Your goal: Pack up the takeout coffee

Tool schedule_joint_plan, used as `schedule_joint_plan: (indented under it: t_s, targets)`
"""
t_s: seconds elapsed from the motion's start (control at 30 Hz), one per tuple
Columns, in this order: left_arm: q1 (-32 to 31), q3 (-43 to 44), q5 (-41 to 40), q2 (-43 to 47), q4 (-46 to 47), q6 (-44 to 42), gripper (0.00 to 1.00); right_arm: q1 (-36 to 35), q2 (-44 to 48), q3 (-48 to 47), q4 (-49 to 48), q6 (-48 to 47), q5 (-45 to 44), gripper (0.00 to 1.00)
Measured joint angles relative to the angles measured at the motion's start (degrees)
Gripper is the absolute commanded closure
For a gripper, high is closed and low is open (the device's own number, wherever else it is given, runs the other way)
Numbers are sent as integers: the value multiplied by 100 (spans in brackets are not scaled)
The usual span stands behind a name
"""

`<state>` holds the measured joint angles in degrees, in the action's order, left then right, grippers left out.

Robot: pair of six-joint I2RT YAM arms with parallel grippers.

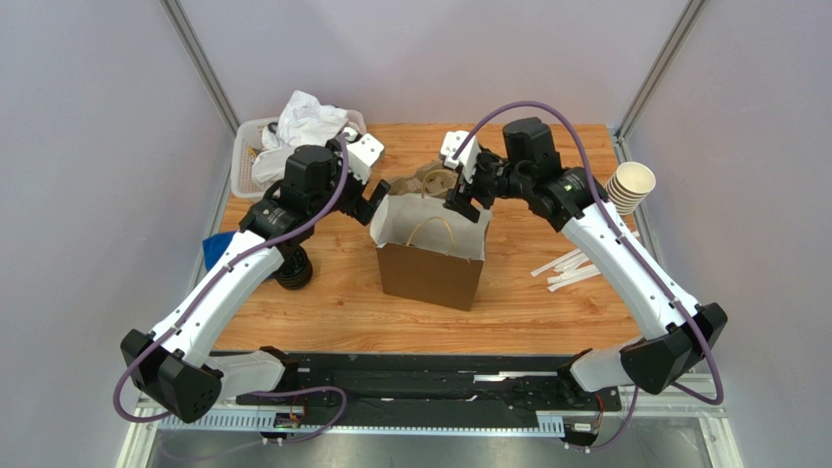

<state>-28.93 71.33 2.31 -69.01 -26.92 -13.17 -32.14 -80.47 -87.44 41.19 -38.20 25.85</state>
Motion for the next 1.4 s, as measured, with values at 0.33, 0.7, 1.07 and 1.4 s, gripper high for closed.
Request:
schedule_joint_plan:
  t_s: [0.33, 0.7, 1.07, 1.4]
  targets:
    - [258, 310, 61, -299, 197, 31, 1, 127, 496, -1274, 656, 901, -916, 19]
    - [433, 439, 175, -398, 295, 651, 1, 3309, 520, -933, 1904, 3095, -1832, 41]
    - [597, 402, 219, -376, 223, 730, 1, 3731, -566, 1132, 1834, 2909, -1377, 52]
    - [647, 372, 319, -358, -83, 708, 1, 3628, -1045, 1543, 1803, -968, -748, 41]
